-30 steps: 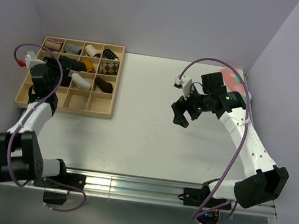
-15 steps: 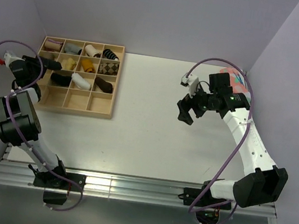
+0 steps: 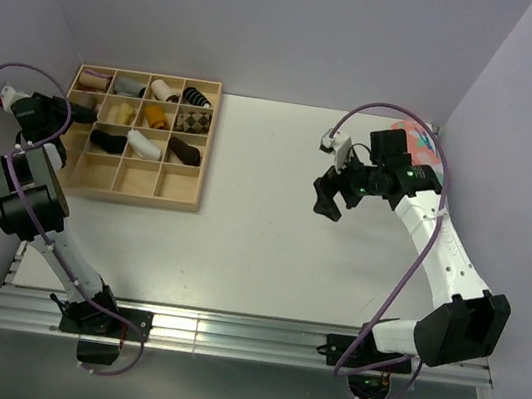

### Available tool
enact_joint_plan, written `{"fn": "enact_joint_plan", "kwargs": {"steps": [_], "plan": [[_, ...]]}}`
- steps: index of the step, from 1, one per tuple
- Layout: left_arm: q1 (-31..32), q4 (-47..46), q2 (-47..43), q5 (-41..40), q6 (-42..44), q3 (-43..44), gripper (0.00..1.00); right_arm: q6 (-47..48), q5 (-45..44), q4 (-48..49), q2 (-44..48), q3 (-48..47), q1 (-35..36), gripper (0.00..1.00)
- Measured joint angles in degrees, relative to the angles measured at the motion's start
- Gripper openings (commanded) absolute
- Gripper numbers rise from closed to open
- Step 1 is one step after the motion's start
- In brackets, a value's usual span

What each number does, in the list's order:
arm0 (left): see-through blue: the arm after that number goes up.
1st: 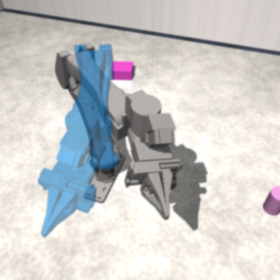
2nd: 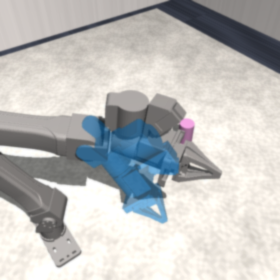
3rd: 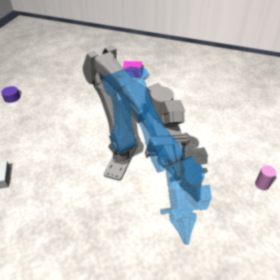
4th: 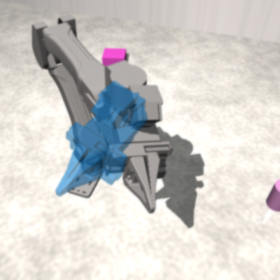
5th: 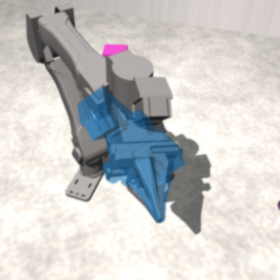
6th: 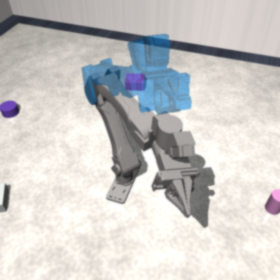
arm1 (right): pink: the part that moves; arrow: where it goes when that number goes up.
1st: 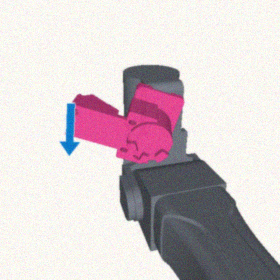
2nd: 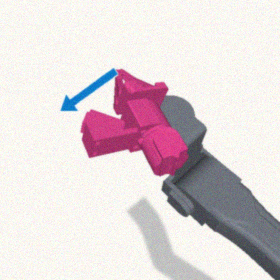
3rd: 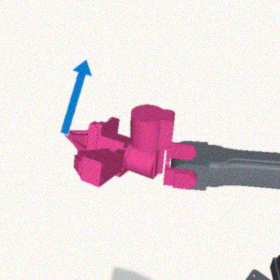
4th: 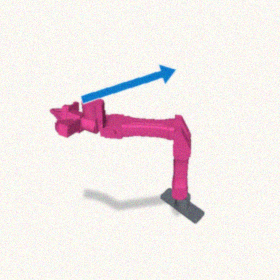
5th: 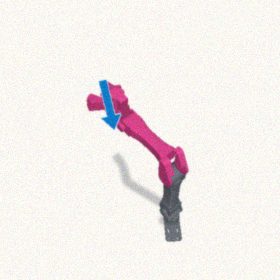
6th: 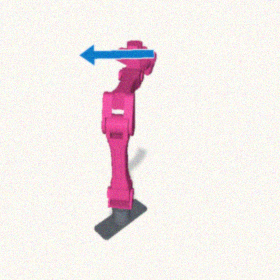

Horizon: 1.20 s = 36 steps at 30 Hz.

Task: Roll the socks
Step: Place the sock in the storage box.

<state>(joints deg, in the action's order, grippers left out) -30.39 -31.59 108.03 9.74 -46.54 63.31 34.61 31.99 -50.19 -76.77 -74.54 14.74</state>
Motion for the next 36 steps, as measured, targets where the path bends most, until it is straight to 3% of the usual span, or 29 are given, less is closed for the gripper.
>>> {"fn": "enact_joint_plan", "kwargs": {"steps": [26, 36], "plan": [[0.48, 6.78, 2.78, -12.15, 4.90, 2.78, 0.00, 1.22, 2.32, 0.52, -3.02, 1.38, 0.00, 1.00], [0.46, 19.91, 6.99, -20.94, 1.46, 12.96, 0.00, 1.46, 2.69, 0.46, -3.96, 1.38, -0.02, 1.00]]}}
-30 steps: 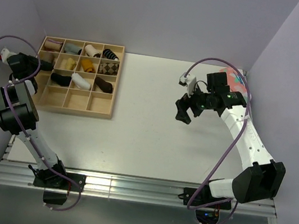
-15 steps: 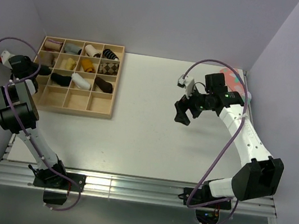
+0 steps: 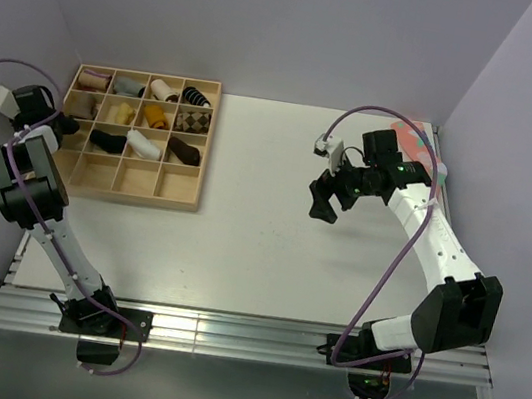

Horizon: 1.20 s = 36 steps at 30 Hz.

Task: Roll the socks
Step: Place the sock in the storage box.

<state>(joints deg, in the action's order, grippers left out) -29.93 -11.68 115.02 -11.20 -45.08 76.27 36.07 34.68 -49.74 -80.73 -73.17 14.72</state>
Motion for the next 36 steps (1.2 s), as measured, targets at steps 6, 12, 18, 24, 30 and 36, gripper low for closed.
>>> {"fn": "enact_joint_plan", "kwargs": {"steps": [6, 12, 18, 24, 30, 36], "plan": [[1.60, 8.26, 3.08, -0.57, -0.20, 5.29, 0.00, 0.28, 0.09, 0.00, -0.02, 0.02, 0.02, 1.00], [4.07, 14.71, 6.78, -0.28, -0.92, 8.74, 0.00, 0.85, 0.48, -0.04, -0.02, 0.04, 0.02, 1.00], [4.33, 18.88, 7.78, -1.09, -3.13, 11.23, 0.00, 1.25, 0.76, -0.44, -0.02, 0.39, 0.00, 1.00], [4.83, 24.74, 9.38, -3.69, -6.60, 15.21, 0.00, 1.29, 1.01, -1.31, -0.02, 0.46, 0.00, 1.00], [5.16, 28.61, 9.66, -5.68, -9.97, 16.31, 0.01, 1.05, 0.96, -2.34, -0.02, 0.46, 0.00, 1.00], [5.18, 31.82, 10.38, -6.95, -13.35, 17.90, 0.04, 1.01, 0.33, -3.50, -0.11, 0.46, 0.00, 1.00]]}}
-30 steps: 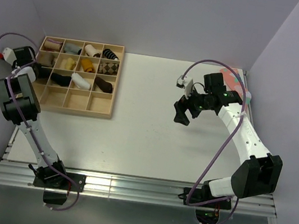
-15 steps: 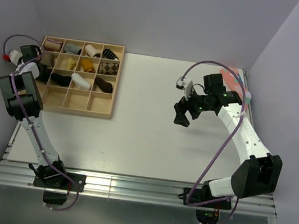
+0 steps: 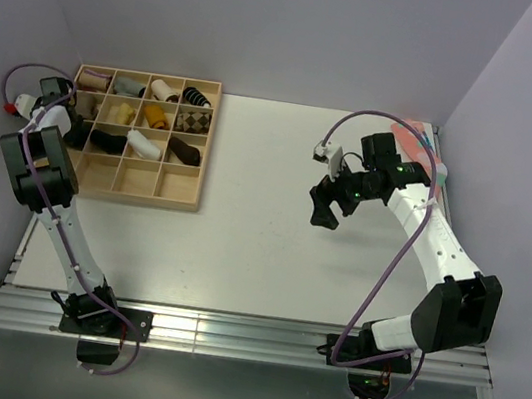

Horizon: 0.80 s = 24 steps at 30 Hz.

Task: Roll the socks
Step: Place the sock in the storage box.

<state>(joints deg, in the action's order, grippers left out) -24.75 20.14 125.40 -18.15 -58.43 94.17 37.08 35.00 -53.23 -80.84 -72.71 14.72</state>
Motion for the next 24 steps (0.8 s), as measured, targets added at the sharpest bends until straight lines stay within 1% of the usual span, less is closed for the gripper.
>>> {"fn": "enact_joint_plan", "kwargs": {"steps": [3, 4, 7, 12, 13, 18, 24], "plan": [[0.33, 2.25, 0.74, -1.14, -1.36, 1.66, 0.09, -0.17, -0.87, -0.63, -0.46, 0.00, 0.02, 1.00], [0.42, 2.67, 0.90, -1.44, -1.81, 1.95, 0.13, -0.22, -1.11, -0.85, -0.76, -0.02, 0.00, 1.00], [0.55, 3.76, 1.03, -1.88, -3.23, 2.38, 0.20, -0.59, -1.53, -1.95, -2.10, -0.13, 0.00, 1.00], [0.59, 4.70, 1.20, -2.23, -4.79, 2.75, 0.25, -1.25, -1.55, -3.48, -3.43, -0.90, 0.00, 1.00], [0.59, 4.72, 1.20, -2.27, -4.90, 2.75, 0.29, -1.29, -1.51, -3.80, -3.52, -1.25, 0.00, 1.00], [0.59, 4.59, 1.16, -2.32, -5.44, 2.54, 0.40, -1.46, -1.29, -4.39, -3.85, -2.49, 0.00, 1.00], [0.59, 4.79, 0.90, -2.49, -5.53, 2.16, 0.48, -1.46, -1.09, -4.98, -4.63, -2.84, 0.00, 1.00]]}}
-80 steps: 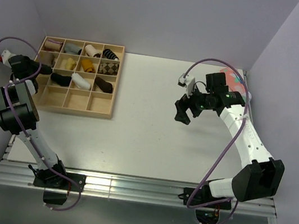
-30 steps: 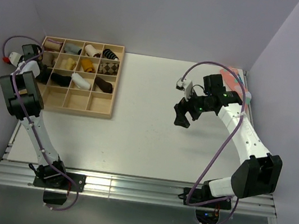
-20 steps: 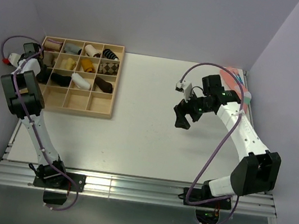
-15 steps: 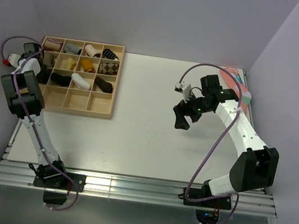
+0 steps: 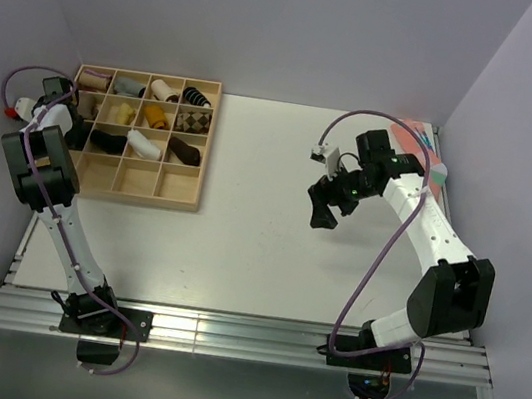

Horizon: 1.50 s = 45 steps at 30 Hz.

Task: Roll the socks
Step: Place the sock in the storage box.

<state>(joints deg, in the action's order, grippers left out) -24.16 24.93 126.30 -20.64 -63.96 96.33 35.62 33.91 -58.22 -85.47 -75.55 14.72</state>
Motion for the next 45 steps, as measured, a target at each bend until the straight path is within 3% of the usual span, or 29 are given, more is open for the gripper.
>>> {"fn": "enact_joint_plan", "kwargs": {"steps": [8, 9, 12, 15, 33, 45], "plan": [[0.00, 0.90, -0.33, -0.04, -0.20, -0.22, 0.53, 0.02, 0.20, -0.15, -1.14, -0.31, 0.00, 1.00], [0.00, 1.07, -0.37, -0.02, -0.20, -0.24, 0.60, 0.02, 0.20, -0.17, -1.18, -0.31, 0.00, 1.00], [0.09, 1.77, -0.63, 0.42, -0.76, -0.09, 0.68, 0.02, 0.22, -0.22, -1.27, -0.33, 0.00, 1.00], [0.44, 3.76, -0.92, 0.26, -1.18, 0.15, 0.71, 0.07, 0.26, -0.50, -1.46, -0.76, 0.00, 1.00], [0.52, 13.18, -1.97, -0.26, -3.43, 2.45, 0.72, 1.16, 1.25, -1.81, -3.32, -3.21, 0.00, 1.00], [0.52, 14.56, -2.95, -0.20, -3.26, 2.49, 0.73, 1.55, 1.97, -3.26, -4.02, -5.16, 0.00, 1.00]]}}
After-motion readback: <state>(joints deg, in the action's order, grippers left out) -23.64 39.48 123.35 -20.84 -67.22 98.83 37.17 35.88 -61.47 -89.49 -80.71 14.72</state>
